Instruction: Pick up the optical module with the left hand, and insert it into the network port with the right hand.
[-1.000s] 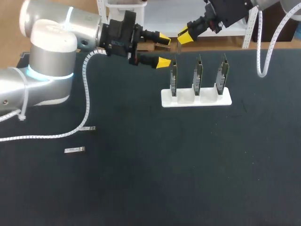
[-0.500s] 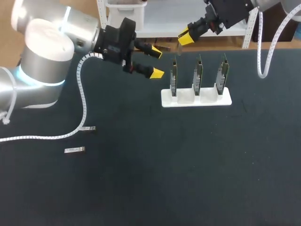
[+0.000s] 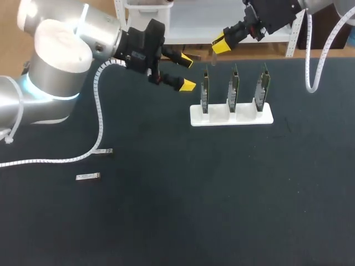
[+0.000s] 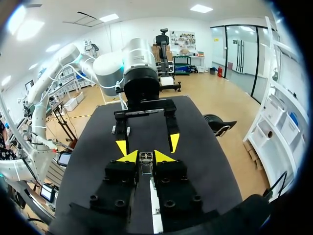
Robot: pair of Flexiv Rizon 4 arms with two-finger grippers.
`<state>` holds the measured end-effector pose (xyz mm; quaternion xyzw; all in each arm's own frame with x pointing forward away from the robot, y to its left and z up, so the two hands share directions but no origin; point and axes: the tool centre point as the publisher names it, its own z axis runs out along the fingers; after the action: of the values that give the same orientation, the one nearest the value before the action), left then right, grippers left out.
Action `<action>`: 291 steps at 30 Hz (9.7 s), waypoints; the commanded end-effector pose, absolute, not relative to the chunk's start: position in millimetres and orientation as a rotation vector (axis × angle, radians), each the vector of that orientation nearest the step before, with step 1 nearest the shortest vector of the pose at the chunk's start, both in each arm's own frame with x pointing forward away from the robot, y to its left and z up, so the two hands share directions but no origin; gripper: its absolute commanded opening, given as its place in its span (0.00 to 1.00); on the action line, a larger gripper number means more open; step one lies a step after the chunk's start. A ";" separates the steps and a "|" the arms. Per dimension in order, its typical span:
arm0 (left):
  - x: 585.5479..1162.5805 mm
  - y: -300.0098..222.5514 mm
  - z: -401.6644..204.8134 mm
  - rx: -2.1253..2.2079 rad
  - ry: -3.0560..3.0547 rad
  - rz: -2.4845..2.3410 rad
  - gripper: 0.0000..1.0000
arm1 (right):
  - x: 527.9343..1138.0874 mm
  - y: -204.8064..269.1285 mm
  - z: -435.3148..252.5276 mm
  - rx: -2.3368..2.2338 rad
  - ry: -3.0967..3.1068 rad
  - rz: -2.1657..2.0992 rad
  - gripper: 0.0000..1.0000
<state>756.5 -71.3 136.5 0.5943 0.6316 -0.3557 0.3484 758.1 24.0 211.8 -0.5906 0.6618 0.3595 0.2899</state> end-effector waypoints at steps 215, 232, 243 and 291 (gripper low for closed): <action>761.2 -77.1 130.8 1.558 1.667 -0.946 1.00 | 778.7 46.1 146.7 -1.669 1.770 1.083 0.00; 761.2 -77.1 130.8 1.558 1.667 -0.946 1.00 | 779.8 46.8 138.3 -1.687 1.789 1.108 0.00; 761.2 -77.1 130.8 1.558 1.667 -0.946 1.00 | 771.7 45.9 140.8 -1.702 1.783 1.125 0.00; 761.2 -77.1 130.8 1.558 1.667 -0.946 1.00 | 775.6 -56.3 158.2 -1.533 1.801 0.944 0.00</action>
<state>759.9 -76.2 130.2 0.5950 0.6361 -0.3621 0.3320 775.6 -56.7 159.9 -0.5750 0.6775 0.3539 0.2916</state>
